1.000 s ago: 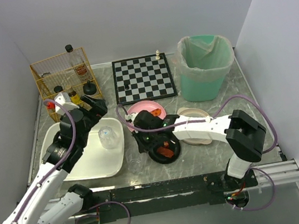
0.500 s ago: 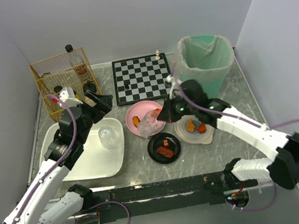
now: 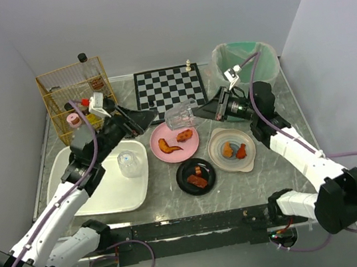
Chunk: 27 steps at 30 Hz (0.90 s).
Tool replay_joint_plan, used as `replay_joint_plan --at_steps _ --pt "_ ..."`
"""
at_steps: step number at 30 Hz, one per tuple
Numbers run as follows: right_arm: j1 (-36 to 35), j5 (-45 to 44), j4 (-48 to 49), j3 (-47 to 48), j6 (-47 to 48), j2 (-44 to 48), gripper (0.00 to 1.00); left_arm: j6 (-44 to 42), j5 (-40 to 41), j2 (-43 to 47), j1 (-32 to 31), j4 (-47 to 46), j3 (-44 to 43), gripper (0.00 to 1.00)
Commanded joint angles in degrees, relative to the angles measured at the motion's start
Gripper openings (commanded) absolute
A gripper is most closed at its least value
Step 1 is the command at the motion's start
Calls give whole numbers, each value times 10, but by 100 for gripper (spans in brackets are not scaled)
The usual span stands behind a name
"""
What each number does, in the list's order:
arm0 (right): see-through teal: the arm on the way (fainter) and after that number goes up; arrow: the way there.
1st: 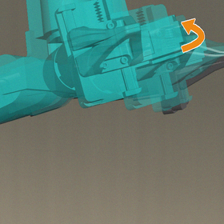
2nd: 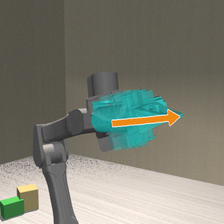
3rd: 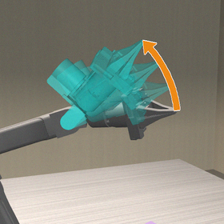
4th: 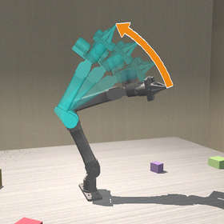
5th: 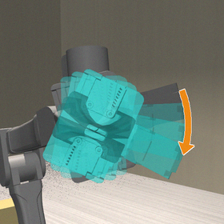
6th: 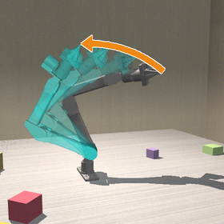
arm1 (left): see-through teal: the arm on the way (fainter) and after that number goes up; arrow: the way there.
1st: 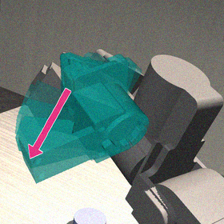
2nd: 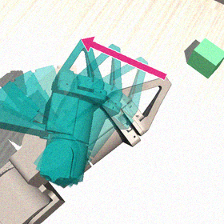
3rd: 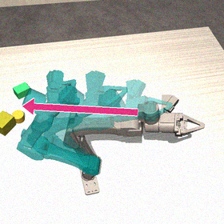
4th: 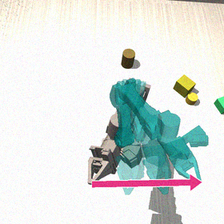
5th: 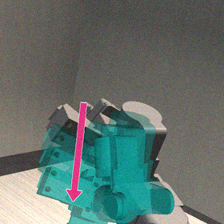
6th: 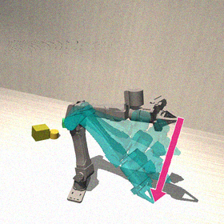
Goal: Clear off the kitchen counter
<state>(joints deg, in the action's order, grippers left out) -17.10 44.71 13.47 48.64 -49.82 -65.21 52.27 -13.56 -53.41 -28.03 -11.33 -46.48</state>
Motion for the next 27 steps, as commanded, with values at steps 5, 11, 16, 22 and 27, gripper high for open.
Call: replay_joint_plan --at_steps 5,11,16,22,27 --pt "10 85 220 -9 -139 -18 0 82 -149 -21 2 -186 40 99" --pt "10 86 225 -11 -146 -18 0 115 -178 -41 -8 -253 58 99" --pt "10 92 255 -17 -165 -24 0 133 -184 -56 -16 -289 64 99" --pt "10 98 272 -21 -178 -28 0 165 -197 -86 -28 -344 67 99" --pt "10 97 277 -26 -179 -24 0 166 -197 -105 -46 -358 60 99"
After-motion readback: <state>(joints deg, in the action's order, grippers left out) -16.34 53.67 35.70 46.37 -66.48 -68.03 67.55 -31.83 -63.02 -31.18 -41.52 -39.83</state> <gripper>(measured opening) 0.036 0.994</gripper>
